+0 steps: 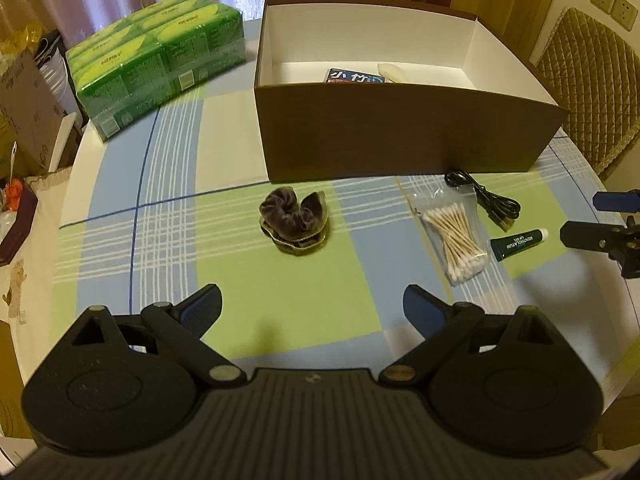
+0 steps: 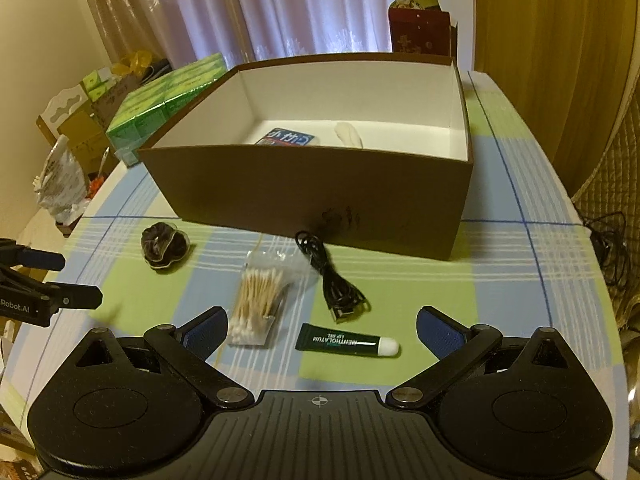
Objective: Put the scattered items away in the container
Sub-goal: 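Withdraw both tools from the box toward the scrunchie and black cable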
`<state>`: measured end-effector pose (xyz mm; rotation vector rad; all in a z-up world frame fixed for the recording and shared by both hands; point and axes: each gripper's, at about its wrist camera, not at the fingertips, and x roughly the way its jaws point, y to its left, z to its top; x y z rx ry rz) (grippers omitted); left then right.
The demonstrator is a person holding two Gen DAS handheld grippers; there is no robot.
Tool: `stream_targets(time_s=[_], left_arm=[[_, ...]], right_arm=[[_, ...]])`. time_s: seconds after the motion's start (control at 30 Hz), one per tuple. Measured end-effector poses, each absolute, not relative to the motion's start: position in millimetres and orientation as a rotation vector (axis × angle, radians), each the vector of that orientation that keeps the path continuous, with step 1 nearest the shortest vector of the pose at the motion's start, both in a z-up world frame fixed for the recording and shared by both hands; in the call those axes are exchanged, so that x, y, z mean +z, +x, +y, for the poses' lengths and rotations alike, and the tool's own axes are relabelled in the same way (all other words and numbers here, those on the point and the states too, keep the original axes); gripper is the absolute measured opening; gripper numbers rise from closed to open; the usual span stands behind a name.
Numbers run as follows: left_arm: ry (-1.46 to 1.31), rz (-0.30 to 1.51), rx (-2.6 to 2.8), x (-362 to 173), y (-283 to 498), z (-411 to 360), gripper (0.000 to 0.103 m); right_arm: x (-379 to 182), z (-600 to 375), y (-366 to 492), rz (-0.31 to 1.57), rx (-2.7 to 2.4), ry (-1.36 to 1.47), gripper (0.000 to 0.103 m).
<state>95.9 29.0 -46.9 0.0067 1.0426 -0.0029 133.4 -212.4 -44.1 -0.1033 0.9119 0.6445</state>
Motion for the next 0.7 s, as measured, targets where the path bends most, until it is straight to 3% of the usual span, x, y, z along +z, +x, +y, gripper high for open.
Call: stream_targets(time_s=[0.7], left_arm=[[0.027, 1.048, -0.006, -60, 117, 26, 0.095]], right_arm=[[-68, -207, 156, 0.921, 0.668, -0.151, 0.103]])
